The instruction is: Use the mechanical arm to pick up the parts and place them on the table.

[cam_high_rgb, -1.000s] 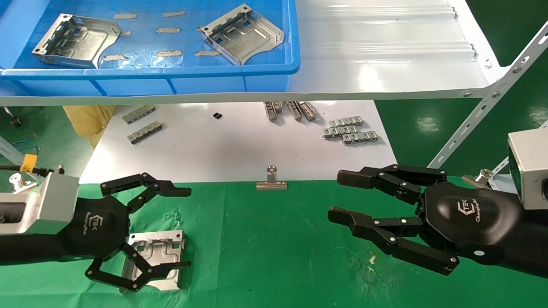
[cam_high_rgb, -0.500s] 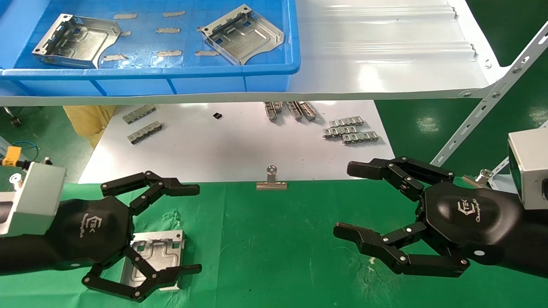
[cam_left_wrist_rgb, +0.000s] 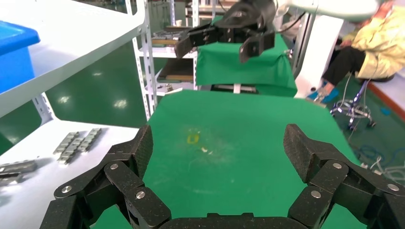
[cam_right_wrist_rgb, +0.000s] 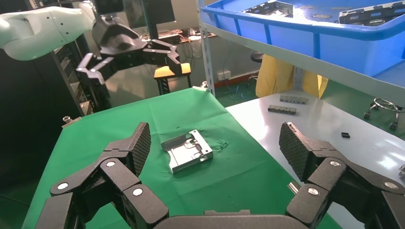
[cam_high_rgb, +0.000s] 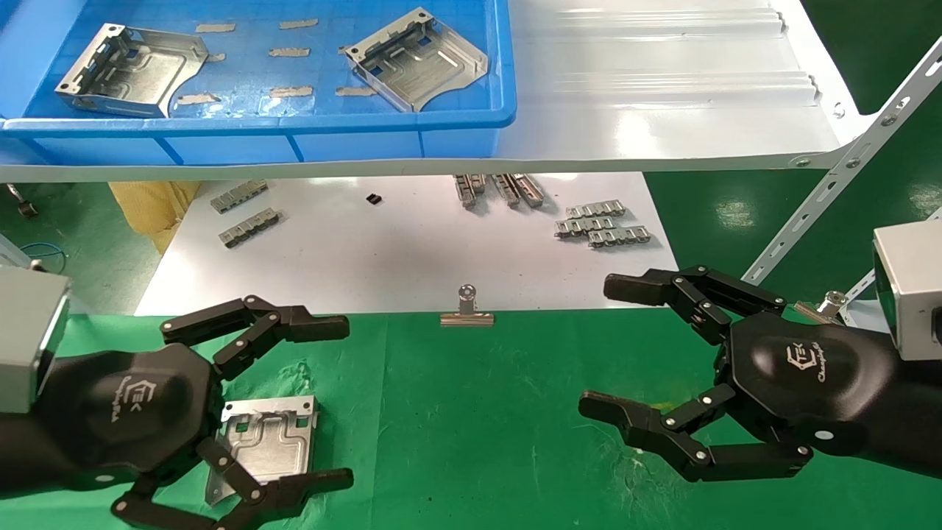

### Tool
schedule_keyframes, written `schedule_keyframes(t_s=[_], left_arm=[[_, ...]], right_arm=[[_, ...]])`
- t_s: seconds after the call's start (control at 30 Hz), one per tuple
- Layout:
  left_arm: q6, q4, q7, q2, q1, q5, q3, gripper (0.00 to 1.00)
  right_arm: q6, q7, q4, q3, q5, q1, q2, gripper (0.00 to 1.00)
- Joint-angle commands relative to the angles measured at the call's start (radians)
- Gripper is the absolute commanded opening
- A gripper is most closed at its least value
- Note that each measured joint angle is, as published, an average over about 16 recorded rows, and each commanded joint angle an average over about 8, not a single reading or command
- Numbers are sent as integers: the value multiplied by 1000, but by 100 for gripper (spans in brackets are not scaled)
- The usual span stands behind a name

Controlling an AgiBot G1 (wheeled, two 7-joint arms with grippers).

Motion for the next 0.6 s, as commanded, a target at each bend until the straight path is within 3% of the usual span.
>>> schedule_keyframes(t_s=[0.03,0.27,0.6], left_arm=[[-3,-21,-24,-1,19,-6,-24,100],[-8,-67,-71,-2,60,-20,-75,100],[-10,-68,-71,-3,62,-23,-77,100]], right_arm=[[0,0,0,0,0,0,0,100],[0,0,0,0,0,0,0,100],[0,0,0,0,0,0,0,100]])
